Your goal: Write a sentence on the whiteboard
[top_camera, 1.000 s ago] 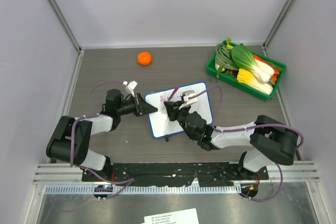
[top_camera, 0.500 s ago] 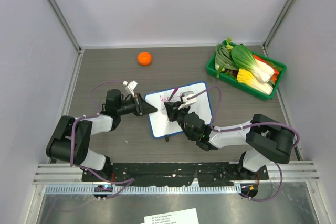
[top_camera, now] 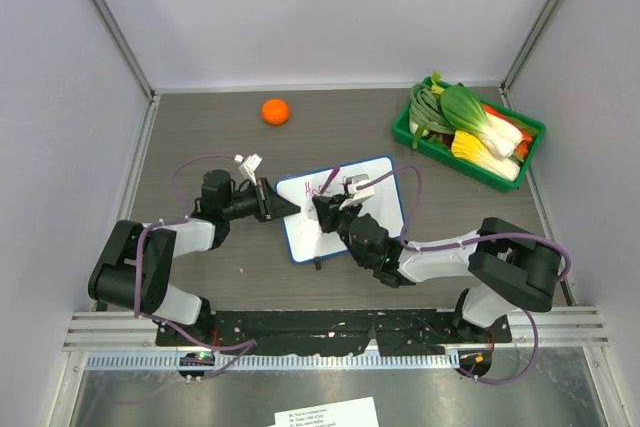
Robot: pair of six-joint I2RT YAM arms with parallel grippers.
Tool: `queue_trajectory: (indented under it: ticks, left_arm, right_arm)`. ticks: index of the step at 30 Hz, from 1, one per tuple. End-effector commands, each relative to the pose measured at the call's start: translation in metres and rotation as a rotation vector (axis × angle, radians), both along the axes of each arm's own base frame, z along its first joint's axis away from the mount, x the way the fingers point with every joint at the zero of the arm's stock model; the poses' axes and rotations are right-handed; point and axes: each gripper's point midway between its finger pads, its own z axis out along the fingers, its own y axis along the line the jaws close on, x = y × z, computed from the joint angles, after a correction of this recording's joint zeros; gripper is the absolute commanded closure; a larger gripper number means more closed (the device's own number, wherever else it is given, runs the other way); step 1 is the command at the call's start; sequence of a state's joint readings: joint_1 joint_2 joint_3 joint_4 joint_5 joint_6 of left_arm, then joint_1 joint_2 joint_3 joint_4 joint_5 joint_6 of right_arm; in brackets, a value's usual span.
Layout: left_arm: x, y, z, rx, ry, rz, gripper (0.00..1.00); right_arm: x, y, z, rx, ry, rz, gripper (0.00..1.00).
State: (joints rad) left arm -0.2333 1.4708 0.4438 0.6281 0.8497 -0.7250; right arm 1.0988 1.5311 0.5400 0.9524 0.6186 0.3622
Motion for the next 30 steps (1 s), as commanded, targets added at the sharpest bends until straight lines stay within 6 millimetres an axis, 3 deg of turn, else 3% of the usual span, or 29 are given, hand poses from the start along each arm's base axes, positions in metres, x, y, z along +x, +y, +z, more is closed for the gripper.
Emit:
queue_trajectory:
  ticks: [1,19,26,28,30]
  left_arm:
    - [0.006,0.028,-0.051,0.152,0.112,0.153,1.00]
    - [0.006,0.026,-0.050,0.150,0.105,0.145,1.00]
    - [0.005,0.027,-0.048,0.150,0.094,0.146,1.00]
    - [0.005,0.027,-0.045,0.147,0.082,0.144,0.91]
    - [0.005,0.029,-0.041,0.151,0.062,0.158,0.69]
  right_arm:
    - [-0.002,-0.003,0.003,0.007,0.008,-0.007,0.99]
    - [-0.019,-0.011,-0.011,-0.017,0.055,0.032,0.99]
    - [-0.020,-0.009,0.002,0.015,0.040,0.040,1.00]
    - [-0.022,-0.010,0.014,0.041,0.033,0.047,0.99]
    - [-0.024,-0.011,0.029,0.064,0.024,0.055,0.99]
